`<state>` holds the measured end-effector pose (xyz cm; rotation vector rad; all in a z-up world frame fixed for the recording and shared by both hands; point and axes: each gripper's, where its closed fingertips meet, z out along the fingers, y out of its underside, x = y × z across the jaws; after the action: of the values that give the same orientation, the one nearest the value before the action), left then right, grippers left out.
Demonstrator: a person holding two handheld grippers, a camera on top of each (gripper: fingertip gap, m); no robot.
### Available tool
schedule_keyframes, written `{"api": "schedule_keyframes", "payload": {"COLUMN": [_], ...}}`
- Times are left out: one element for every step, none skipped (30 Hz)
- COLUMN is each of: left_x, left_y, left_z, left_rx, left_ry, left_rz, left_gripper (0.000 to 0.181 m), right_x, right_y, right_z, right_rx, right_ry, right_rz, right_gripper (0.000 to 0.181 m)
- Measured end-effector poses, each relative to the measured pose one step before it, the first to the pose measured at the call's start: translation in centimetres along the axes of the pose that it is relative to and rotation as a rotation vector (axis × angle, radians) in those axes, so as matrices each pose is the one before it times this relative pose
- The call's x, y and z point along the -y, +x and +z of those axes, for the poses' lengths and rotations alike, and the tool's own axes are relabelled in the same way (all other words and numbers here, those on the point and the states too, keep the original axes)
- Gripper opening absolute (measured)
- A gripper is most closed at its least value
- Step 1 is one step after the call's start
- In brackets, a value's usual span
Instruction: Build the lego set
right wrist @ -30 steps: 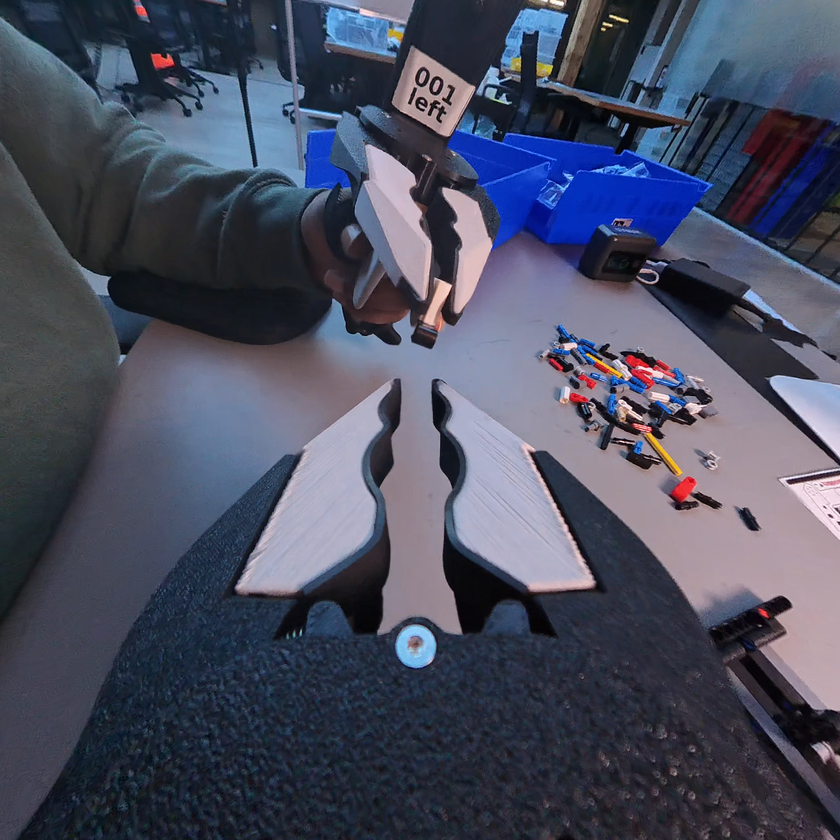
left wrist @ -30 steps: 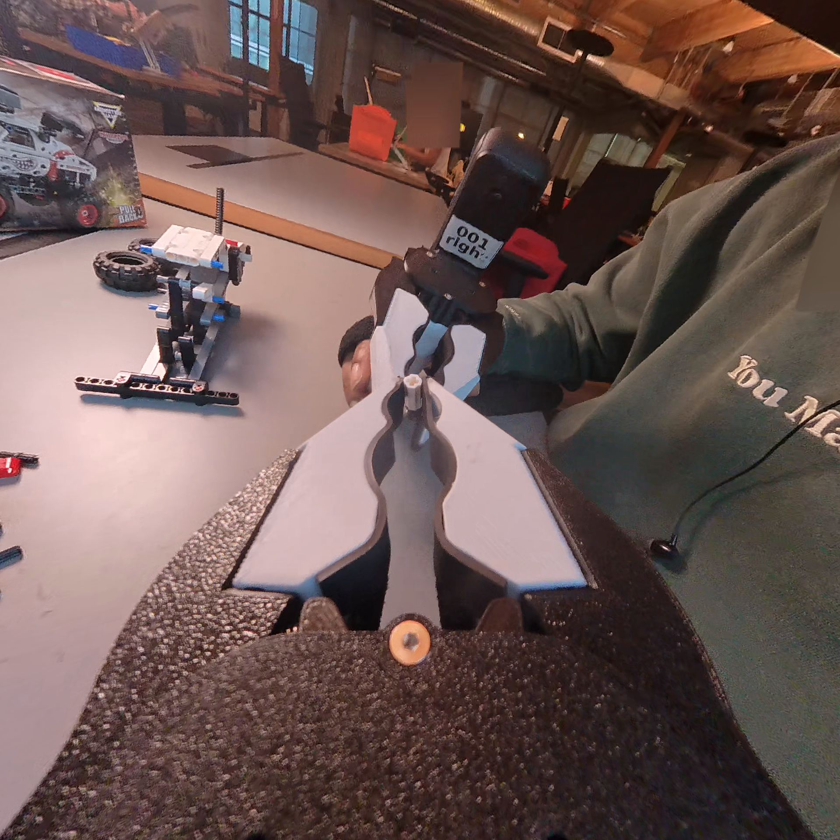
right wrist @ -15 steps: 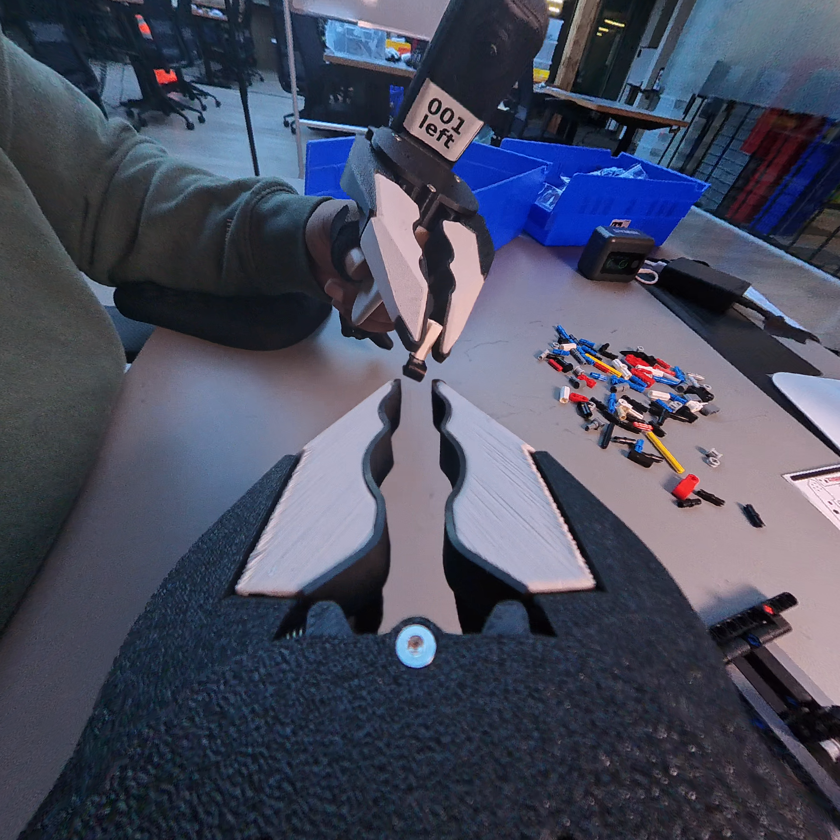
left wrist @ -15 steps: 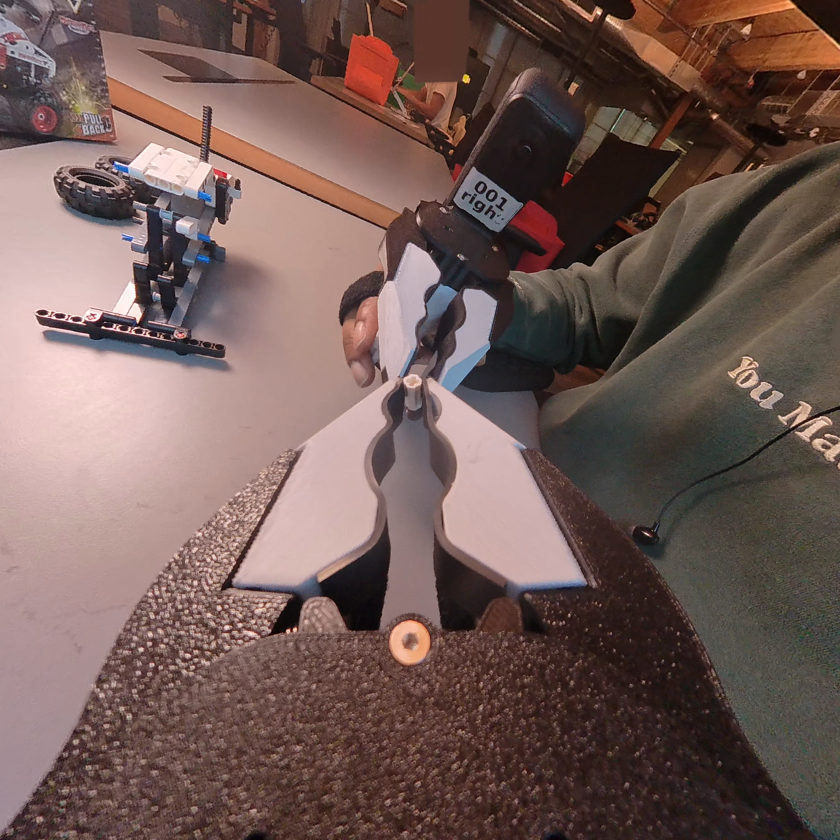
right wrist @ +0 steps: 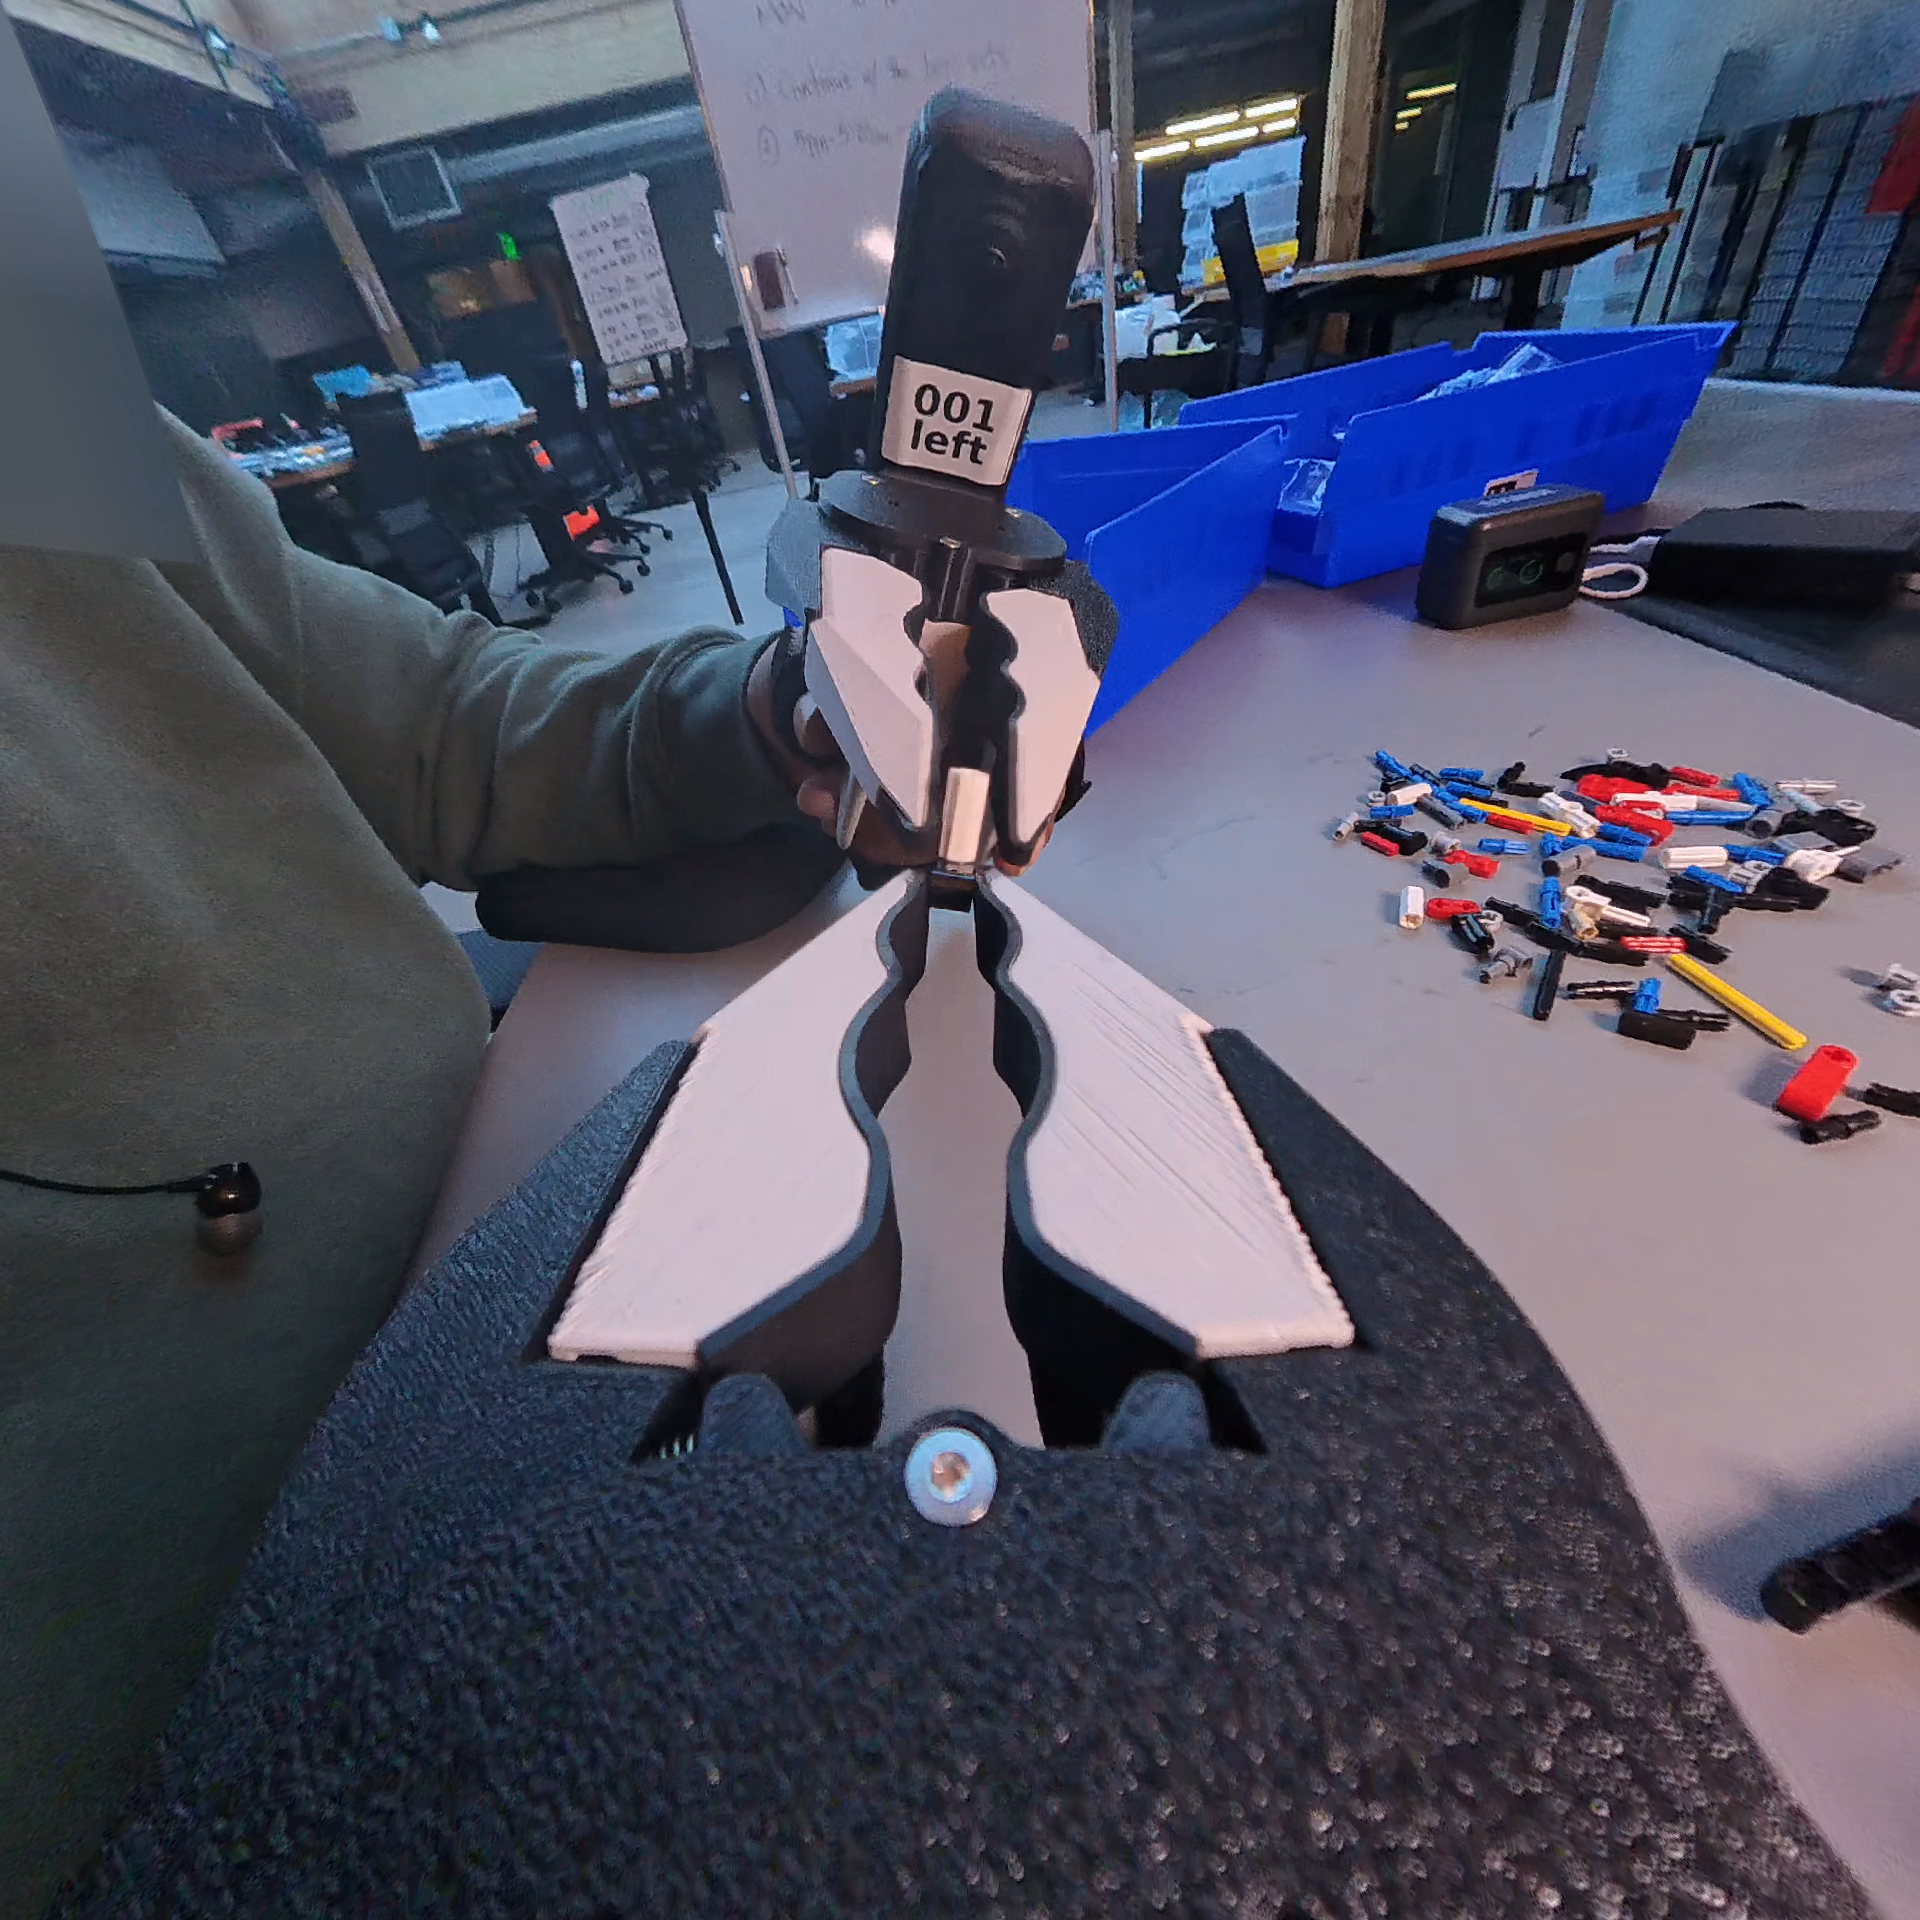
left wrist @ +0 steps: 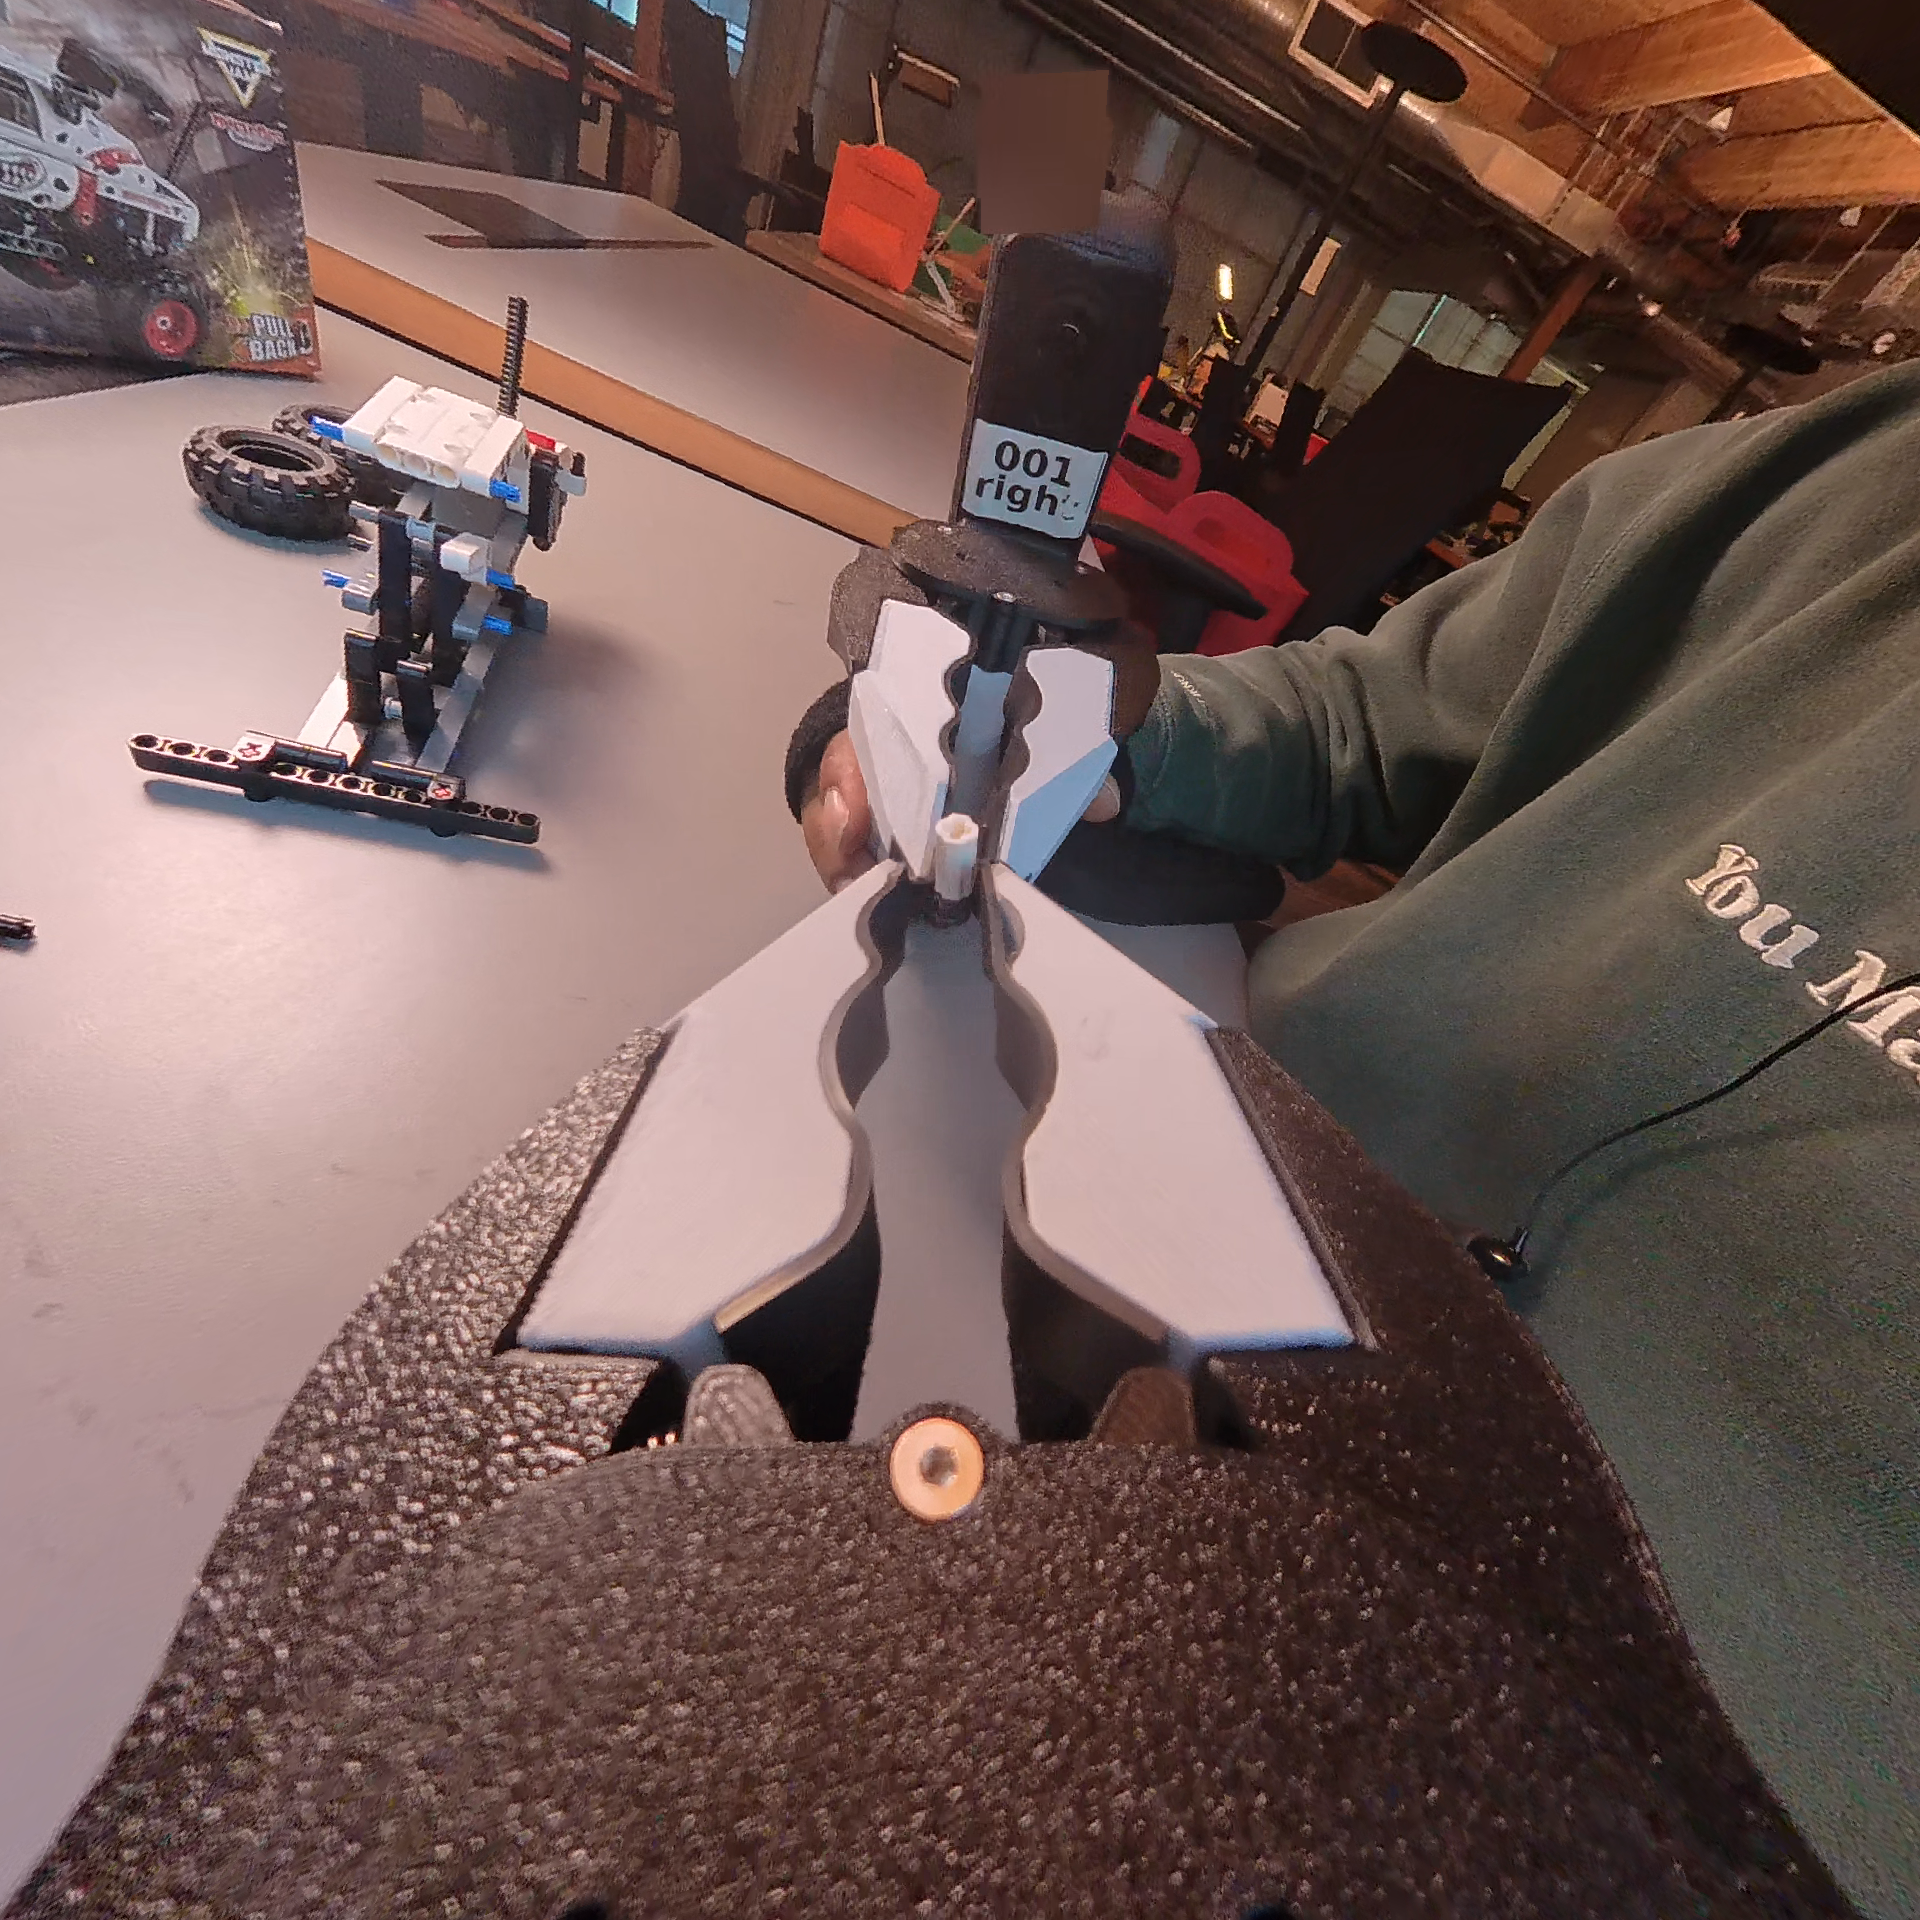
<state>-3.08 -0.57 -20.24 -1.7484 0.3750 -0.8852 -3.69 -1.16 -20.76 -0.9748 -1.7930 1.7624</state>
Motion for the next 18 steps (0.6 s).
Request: {"api": "schedule_keyframes", "payload": {"left_x": [0.067,0.047,0.055,0.062,0.057,0.019,-0.058,-0.223,-0.319,-0.307,-0.282,-0.29,-0.257,-0.213,-0.239,-0.341,-0.415,-0.479], "left_y": [-0.042,0.026,0.142,0.05,0.003,-0.031,-0.105,-0.121,-0.128,-0.187,-0.173,-0.111,-0.041,-0.035,-0.072,-0.162,-0.294,-0.322], "left_z": [-0.031,-0.016,0.005,0.026,0.011,0.018,0.027,0.038,0.052,0.07,0.079,0.094,0.11,0.123,0.113,0.124,0.13,0.121], "left_rx": [0.0026,-0.0014,-0.007,0.001,0.0031,0.0019,0.0057,0.0073,0.0094,0.0155,0.0168,0.0146,0.0123,0.011,0.011,0.0144,0.0243,0.0267], "left_ry": [0.0039,0.0037,0.0032,0.0041,0.0047,0.0023,-0.0026,-0.0124,-0.02,-0.0198,-0.0195,-0.0206,-0.018,-0.0147,-0.0156,-0.0214,-0.0261,-0.0302], "left_rz": [-0.0026,-0.0011,0.0009,0.0042,0.0029,-0.0022,-0.0021,0.0029,0.0087,0.0129,0.0162,0.0186,0.0194,0.0149,0.0092,0.0104,0.0159,0.021], "left_gripper": [0.014,0.012,0.008,0.007,0.007,0.007,0.007,0.007,0.007,0.007,0.007,0.007,0.007,0.007,0.007,0.007,0.007,0.007], "right_x": [0.143,0.021,-0.04,0.052,0.042,-0.047,-0.175,-0.341,-0.41,-0.353,-0.338,-0.328,-0.248,-0.209,-0.295,-0.417,-0.501,-0.529], "right_y": [-0.029,0.067,0.068,0.003,0.002,0.026,0.105,0.064,0.073,0.162,0.108,0.026,0.002,0.018,0.063,0.133,0.281,0.241], "right_z": [-0.005,0.048,0.046,0.004,-0.009,-0.001,0.021,0.043,0.058,0.044,0.061,0.063,0.063,0.068,0.067,0.092,0.106,0.085], "right_rx": [0.0014,-0.006,-0.0061,-0.0022,0.0009,0.0002,-0.0049,-0.0033,-0.0068,-0.0152,-0.0116,-0.0064,-0.0052,-0.0061,-0.0073,-0.0123,-0.024,-0.0226], "right_ry": [0.0069,0.0003,-0.0001,0.0058,0.0041,-0.002,-0.0106,-0.0218,-0.0252,-0.0215,-0.0211,-0.0217,-0.0165,-0.014,-0.0199,-0.0268,-0.0319,-0.0338], "right_rz": [0.0016,-0.0036,-0.0083,-0.0021,0.0048,0.0054,-0.0003,-0.0073,-0.0119,-0.0148,-0.015,-0.0133,-0.0131,-0.0116,-0.0112,-0.0161,-0.0253,-0.0334], "right_gripper": [0.008,0.008,0.008,0.008,0.008,0.008,0.008,0.009,0.009,0.009,0.009,0.009,0.009,0.009,0.009,0.009,0.01,0.011]}}
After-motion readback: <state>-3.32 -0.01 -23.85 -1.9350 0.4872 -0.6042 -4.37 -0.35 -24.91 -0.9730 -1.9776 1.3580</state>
